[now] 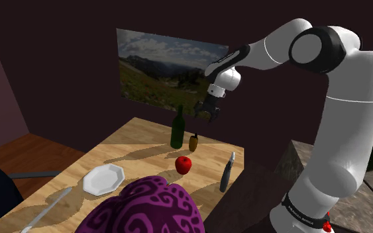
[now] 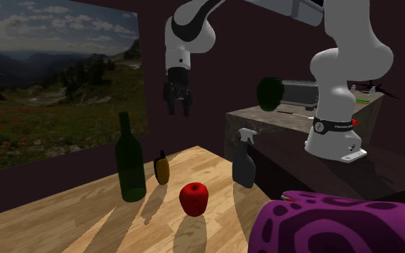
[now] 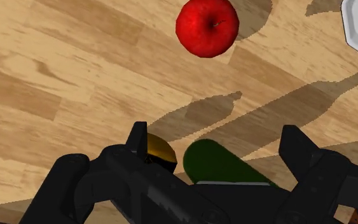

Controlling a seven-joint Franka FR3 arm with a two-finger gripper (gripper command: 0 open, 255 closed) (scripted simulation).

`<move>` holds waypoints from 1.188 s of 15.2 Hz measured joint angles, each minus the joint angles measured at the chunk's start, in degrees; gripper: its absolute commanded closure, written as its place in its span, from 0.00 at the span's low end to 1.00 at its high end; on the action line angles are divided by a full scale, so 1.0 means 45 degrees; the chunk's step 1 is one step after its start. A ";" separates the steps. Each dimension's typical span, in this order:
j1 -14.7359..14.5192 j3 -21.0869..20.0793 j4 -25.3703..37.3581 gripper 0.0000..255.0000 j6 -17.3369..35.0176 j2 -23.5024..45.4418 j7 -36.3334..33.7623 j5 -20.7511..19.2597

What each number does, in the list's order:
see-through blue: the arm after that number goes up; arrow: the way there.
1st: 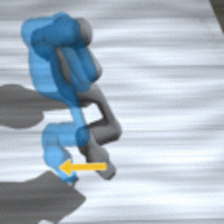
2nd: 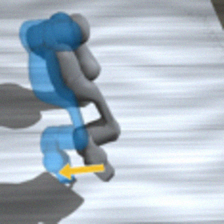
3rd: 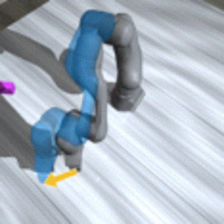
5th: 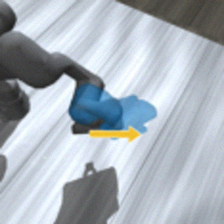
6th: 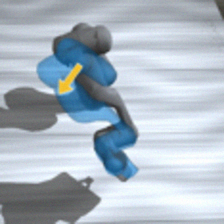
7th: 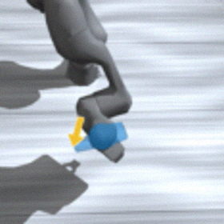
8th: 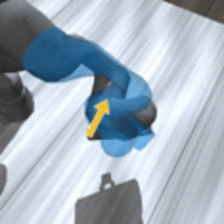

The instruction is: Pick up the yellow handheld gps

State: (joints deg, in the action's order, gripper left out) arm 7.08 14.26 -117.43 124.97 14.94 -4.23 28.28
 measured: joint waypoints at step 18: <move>0.1705 -0.0672 0.4530 0.00 0.0624 0.6337 0.0350 0.2659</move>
State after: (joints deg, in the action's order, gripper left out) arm 14.75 11.24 -97.05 127.78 43.46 -2.65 40.24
